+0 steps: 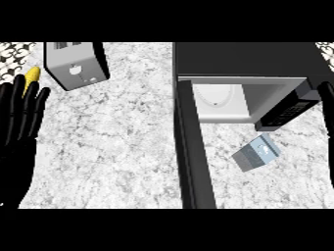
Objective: Pick up the milk, place it into the microwave and close the microwave
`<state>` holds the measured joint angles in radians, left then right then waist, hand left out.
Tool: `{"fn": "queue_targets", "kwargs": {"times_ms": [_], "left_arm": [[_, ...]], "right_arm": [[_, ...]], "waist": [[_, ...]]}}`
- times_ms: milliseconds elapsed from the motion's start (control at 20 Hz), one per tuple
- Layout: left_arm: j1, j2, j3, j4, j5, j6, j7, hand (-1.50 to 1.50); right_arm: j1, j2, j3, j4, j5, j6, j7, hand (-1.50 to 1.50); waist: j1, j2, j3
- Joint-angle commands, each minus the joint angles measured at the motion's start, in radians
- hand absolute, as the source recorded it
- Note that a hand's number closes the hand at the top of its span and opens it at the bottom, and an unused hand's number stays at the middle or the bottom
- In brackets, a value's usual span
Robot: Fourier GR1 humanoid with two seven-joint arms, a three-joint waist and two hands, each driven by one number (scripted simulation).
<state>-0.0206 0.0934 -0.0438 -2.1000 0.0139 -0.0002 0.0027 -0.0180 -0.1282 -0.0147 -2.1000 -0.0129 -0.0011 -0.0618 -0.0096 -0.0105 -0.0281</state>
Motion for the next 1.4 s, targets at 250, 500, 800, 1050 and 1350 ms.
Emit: {"fn": "queue_targets", "kwargs": {"times_ms": [250, 500, 800, 1050, 1350], "left_arm": [[0.146, -0.056, -0.159, -0.077, -0.198, 0.055, -0.038, -1.50], [0.226, -0.092, -0.318, -0.007, -0.091, 0.190, -0.015, -1.50], [0.236, -0.093, -0.532, 0.069, -0.174, 0.400, -0.079, -1.50], [0.249, -0.093, -0.613, 0.134, -0.213, 0.474, -0.154, -1.50], [0.263, -0.093, -0.775, 0.175, -0.230, 0.634, -0.187, -1.50]], "right_arm": [[0.172, 0.019, 0.025, -0.095, 0.021, 0.026, 0.007, -1.50], [0.335, -0.015, -0.018, -0.151, -0.189, 0.141, 0.075, -1.50], [0.502, 0.007, -0.019, -0.131, -0.162, 0.210, -0.063, -1.50], [0.530, 0.058, 0.011, 0.031, -0.067, 0.215, -0.217, -1.50], [0.554, 0.084, 0.037, 0.081, 0.020, 0.213, -0.290, -1.50]], "waist": [[0.008, 0.008, 0.028], [-0.002, 0.007, 0.029], [-0.001, 0.008, 0.029], [0.004, 0.009, 0.029], [0.005, 0.010, 0.028]]}}
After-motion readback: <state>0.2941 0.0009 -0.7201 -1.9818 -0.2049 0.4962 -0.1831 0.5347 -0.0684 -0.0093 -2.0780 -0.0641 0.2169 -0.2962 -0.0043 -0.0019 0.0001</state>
